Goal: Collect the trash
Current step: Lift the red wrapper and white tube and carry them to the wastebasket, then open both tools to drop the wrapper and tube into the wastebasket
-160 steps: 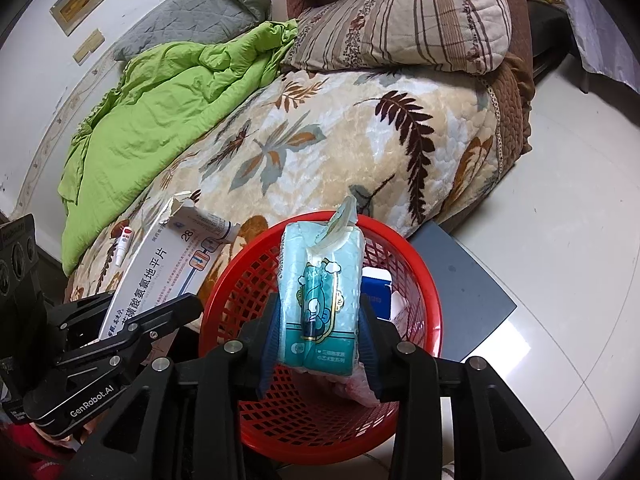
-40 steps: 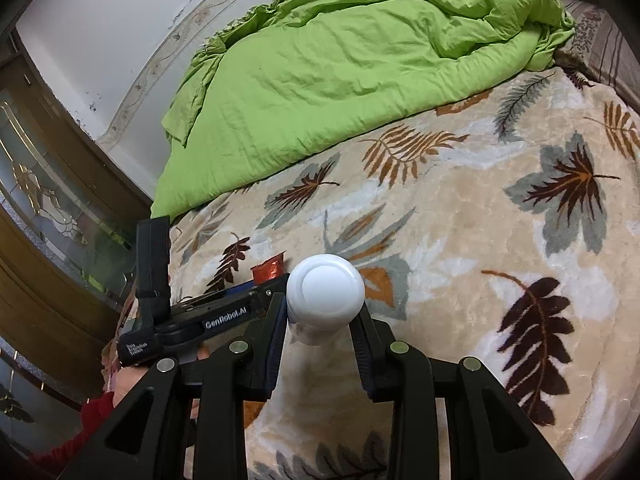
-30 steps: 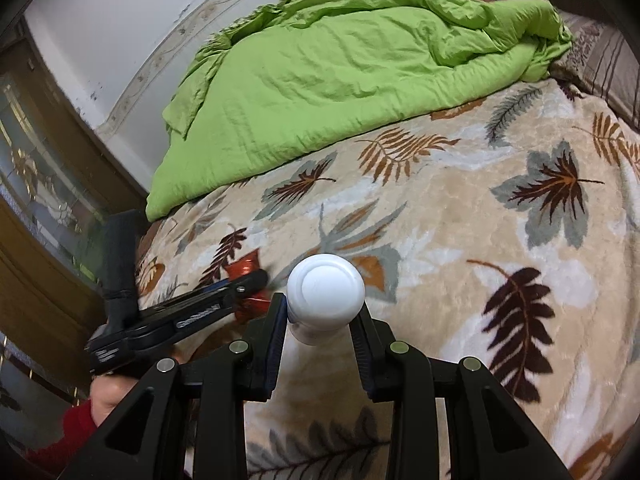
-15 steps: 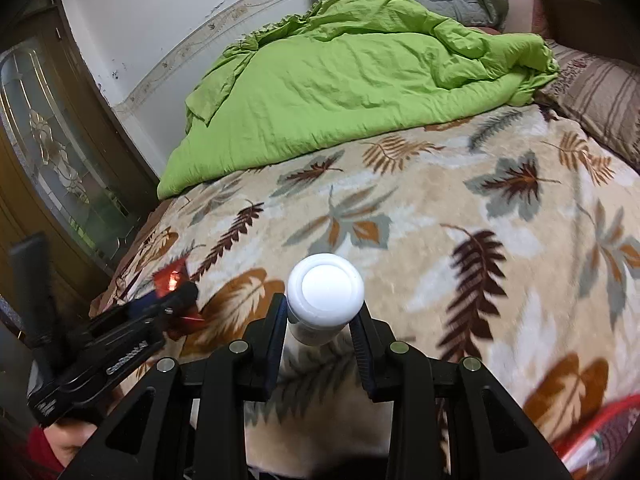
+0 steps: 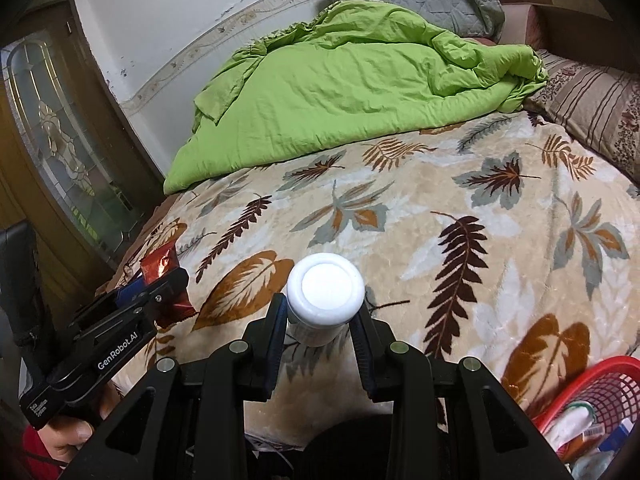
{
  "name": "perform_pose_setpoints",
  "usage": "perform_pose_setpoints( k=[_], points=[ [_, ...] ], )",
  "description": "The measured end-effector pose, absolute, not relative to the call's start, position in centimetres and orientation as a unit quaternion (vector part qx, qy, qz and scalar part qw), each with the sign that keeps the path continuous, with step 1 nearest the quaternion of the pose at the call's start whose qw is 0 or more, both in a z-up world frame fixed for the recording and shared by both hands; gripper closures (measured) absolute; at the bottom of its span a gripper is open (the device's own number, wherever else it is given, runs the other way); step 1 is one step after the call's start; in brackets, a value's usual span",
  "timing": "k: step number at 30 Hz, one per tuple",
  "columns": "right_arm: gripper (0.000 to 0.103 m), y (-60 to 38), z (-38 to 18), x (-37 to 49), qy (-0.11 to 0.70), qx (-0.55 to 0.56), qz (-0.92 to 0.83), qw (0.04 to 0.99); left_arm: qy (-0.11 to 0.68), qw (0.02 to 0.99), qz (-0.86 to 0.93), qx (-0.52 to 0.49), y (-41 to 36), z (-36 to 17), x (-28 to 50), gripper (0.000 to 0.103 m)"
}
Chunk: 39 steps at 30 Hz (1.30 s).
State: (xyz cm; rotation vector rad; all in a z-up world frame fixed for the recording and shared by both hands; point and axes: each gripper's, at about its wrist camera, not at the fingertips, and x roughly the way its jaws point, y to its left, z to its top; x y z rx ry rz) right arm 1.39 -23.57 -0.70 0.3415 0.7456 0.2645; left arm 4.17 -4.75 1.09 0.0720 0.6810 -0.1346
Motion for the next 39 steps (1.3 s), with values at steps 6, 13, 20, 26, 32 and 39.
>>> perform_pose_setpoints(
  k=[6, 13, 20, 26, 32, 39],
  points=[
    [0.069, -25.3, -0.2, -0.2, 0.358, 0.183, 0.115, 0.908, 0.334, 0.937, -0.092, 0.042, -6.0, 1.4, 3.6, 0.07],
    [0.069, -31.3, 0.7, -4.5, 0.349, 0.213, 0.058, 0.911, 0.347, 0.912, -0.215, 0.041, -11.3, 2.3, 2.4, 0.07],
    [0.069, -39.6, 0.5, -11.5, 0.345, 0.252, -0.045, 0.903, 0.374, 0.858, -0.348, 0.049, -18.9, 2.5, 0.6, 0.07],
    [0.069, -43.9, 0.3, -15.4, 0.351, 0.268, -0.1, 0.892, 0.415, 0.795, -0.439, 0.061, -25.3, 1.3, -1.1, 0.07],
    [0.069, -44.9, -0.4, -16.4, 0.358, 0.273, -0.116, 0.885, 0.434, 0.757, -0.479, 0.092, -29.6, -0.3, -3.1, 0.07],
    [0.054, -45.6, -1.9, -16.3, 0.396, 0.275, -0.132, 0.867, 0.433, 0.747, -0.492, 0.109, -31.2, -1.3, -3.9, 0.047]
  ],
)
